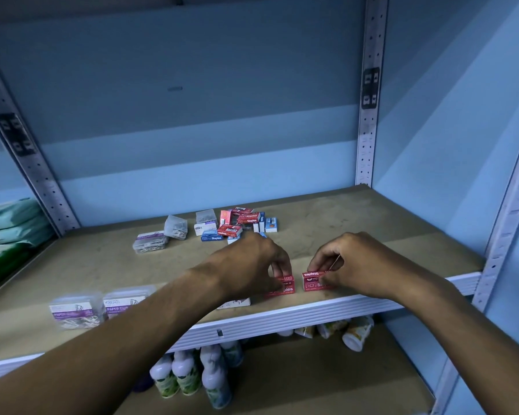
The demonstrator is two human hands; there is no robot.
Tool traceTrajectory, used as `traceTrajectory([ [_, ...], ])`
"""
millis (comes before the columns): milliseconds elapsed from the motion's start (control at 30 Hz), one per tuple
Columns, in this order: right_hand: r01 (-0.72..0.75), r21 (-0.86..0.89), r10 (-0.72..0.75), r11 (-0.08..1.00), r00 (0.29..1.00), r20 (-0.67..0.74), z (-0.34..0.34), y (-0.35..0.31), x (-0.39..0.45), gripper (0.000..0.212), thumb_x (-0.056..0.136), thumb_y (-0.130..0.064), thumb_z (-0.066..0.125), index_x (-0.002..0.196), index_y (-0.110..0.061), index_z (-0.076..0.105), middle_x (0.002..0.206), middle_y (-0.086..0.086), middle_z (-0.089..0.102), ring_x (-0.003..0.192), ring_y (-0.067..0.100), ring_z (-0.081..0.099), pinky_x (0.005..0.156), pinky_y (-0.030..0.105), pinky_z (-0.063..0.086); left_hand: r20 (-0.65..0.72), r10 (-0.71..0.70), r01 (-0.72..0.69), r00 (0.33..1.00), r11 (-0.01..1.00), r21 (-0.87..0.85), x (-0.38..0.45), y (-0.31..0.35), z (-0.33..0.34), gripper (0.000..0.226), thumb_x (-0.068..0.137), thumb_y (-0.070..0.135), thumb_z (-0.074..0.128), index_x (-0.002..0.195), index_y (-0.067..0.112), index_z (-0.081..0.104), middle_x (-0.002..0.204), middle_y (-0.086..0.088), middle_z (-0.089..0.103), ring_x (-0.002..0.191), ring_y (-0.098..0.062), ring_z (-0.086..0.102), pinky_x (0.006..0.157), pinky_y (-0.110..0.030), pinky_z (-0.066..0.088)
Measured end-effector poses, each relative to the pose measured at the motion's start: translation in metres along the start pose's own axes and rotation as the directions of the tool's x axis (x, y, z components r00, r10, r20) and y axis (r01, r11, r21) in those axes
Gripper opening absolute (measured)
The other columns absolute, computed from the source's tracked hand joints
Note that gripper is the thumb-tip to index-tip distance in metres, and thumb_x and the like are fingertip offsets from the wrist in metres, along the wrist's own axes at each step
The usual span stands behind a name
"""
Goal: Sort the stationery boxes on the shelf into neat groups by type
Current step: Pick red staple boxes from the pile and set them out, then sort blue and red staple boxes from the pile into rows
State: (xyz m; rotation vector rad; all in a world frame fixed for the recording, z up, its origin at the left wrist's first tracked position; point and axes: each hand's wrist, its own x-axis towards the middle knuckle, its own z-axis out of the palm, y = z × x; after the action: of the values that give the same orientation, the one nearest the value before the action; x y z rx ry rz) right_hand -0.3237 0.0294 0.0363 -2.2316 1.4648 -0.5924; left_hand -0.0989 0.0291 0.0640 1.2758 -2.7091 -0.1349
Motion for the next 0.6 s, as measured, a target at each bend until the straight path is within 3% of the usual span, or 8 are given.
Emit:
traceTrajectory([
  [133,0.017,0.031,-0.015,0.999,0.999,-0.047,0.000,-0.002,-0.002,0.019,0.082,-0.041,0.078,0.100,-0.038,0.075,0.087,-0.017,0.072,0.083,-0.009,0.065,0.075,0.015,0.053,-0.002,-0.002,0.002,1.000,0.999,-0.038,-0.001,-0.002,0.000,0.023,0.085,0.025,0.072,0.108,0.022,0.073,0.097,0.010,0.074,0.077,0.003,0.061,0.067,0.001,0.040],
  [300,0.047,0.026,-0.043,0.999,0.988,-0.146,0.001,-0.010,0.006,0.021,0.084,-0.051,0.073,0.099,-0.036,0.076,0.090,-0.021,0.071,0.086,-0.012,0.063,0.074,0.012,0.051,-0.086,-0.012,0.008,0.996,0.999,-0.046,-0.006,-0.015,-0.008,0.029,0.085,0.036,0.072,0.111,0.023,0.072,0.102,0.011,0.072,0.089,-0.001,0.065,0.080,-0.022,0.055],
  [367,0.060,0.023,-0.056,0.998,0.985,-0.161,0.004,-0.013,0.011,0.020,0.086,-0.050,0.071,0.099,-0.036,0.076,0.092,-0.022,0.072,0.088,-0.012,0.062,0.073,0.012,0.049,-0.107,-0.035,0.032,0.994,0.999,-0.029,-0.010,-0.024,-0.012,0.033,0.085,0.037,0.072,0.116,0.025,0.070,0.110,0.013,0.071,0.097,-0.001,0.063,0.086,-0.020,0.053],
  [467,0.071,0.016,-0.067,0.997,0.985,-0.157,0.008,-0.018,0.020,0.023,0.089,-0.053,0.066,0.102,-0.037,0.074,0.099,-0.022,0.069,0.092,-0.008,0.062,0.075,0.014,0.048,-0.148,-0.072,0.072,0.986,0.997,-0.002,-0.017,-0.043,-0.013,0.039,0.084,0.041,0.072,0.121,0.030,0.066,0.122,0.017,0.066,0.106,0.003,0.057,0.084,-0.005,0.042],
  [600,0.079,-0.019,-0.081,0.997,0.983,-0.164,0.014,-0.023,0.039,0.033,0.089,-0.060,0.059,0.110,-0.038,0.070,0.111,-0.019,0.066,0.101,-0.003,0.059,0.090,0.027,0.051,-0.204,-0.172,0.178,0.964,0.984,0.009,-0.026,-0.073,-0.015,0.046,0.081,0.045,0.074,0.124,0.035,0.063,0.131,0.014,0.062,0.115,-0.004,0.056,0.095,-0.019,0.046],
])
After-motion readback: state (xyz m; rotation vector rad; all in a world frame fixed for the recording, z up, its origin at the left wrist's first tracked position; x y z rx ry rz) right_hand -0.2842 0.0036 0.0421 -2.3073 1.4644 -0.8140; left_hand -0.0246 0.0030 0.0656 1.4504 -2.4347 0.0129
